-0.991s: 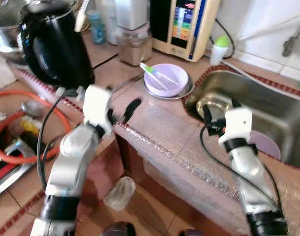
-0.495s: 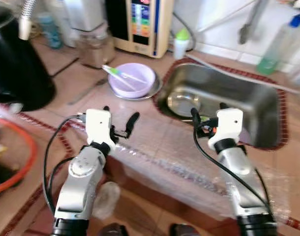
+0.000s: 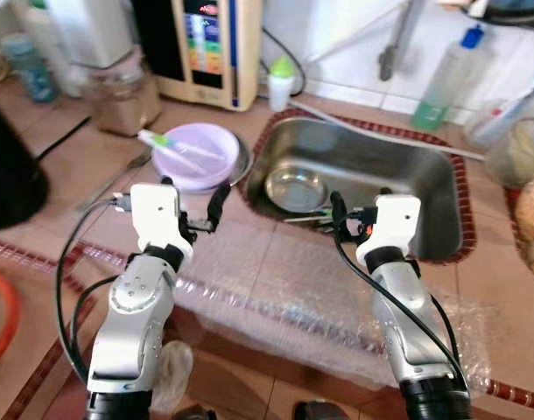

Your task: Kitchen organization

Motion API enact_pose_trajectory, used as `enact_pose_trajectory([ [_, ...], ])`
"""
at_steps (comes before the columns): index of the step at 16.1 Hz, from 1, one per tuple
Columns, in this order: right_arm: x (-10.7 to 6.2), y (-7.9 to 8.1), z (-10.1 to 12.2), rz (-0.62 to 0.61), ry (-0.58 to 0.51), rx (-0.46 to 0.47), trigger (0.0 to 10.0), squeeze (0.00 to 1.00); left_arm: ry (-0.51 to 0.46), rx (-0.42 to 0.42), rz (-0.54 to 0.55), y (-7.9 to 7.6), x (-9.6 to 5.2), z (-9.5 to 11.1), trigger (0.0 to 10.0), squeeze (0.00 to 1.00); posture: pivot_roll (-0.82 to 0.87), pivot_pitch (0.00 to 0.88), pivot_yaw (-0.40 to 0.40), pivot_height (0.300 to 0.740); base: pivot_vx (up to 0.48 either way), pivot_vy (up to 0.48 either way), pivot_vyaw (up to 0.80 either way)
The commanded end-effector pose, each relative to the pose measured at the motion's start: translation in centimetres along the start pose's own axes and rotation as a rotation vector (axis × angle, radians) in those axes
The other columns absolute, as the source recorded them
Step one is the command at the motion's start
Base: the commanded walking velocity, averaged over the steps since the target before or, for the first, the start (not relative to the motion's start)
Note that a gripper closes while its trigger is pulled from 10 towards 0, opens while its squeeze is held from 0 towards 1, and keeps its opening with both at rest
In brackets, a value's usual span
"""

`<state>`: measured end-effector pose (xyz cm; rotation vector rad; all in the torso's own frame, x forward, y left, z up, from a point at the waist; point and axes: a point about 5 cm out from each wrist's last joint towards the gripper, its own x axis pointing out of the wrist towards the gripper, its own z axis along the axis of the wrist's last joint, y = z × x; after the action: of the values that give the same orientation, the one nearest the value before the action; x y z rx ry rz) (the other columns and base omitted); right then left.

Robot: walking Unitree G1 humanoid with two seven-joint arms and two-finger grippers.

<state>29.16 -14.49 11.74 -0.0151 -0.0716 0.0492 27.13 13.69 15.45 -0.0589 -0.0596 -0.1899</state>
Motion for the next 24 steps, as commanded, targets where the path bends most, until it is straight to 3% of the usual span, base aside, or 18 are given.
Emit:
enact_pose_trajectory([
  [1, 0.4, -0.5, 0.4, -0.036, -0.012, 0.017, 10.0, 0.00, -0.003, 0.011, 0.000, 0.1, -0.1, 0.4, 10.0, 0.00, 0.03, 0.000, -0.013, 0.740, 0.000, 0.000, -0.65],
  [11, 1.3, -0.4, 1.0, -0.016, -0.046, 0.017, 10.0, 0.00, 0.009, -0.006, -0.073, -1.4, 0.6, 0.6, 10.0, 0.00, 0.02, 0.000, -0.002, 0.740, 0.000, 0.230, 0.00],
  [14, 1.4, -0.7, 1.0, -0.043, -0.048, 0.004, 10.0, 0.00, 0.019, 0.046, -0.121, -1.9, 0.7, 0.5, 10.0, 0.00, 0.02, 0.000, 0.004, 0.740, 0.000, 0.000, 0.00],
  [18, 1.6, -1.0, 1.0, -0.049, -0.049, -0.004, 10.0, 0.00, 0.011, 0.021, -0.150, -2.2, 0.8, 0.6, 10.0, 0.00, 0.02, 0.000, -0.002, 0.740, 0.000, 0.000, -0.68],
  [24, 1.8, -0.5, 1.1, -0.021, -0.063, -0.013, 10.0, 0.00, -0.008, 0.030, -0.168, -2.5, 0.6, 0.9, 10.0, 0.00, 0.02, 0.000, -0.002, 0.740, 0.132, 0.000, 0.00],
])
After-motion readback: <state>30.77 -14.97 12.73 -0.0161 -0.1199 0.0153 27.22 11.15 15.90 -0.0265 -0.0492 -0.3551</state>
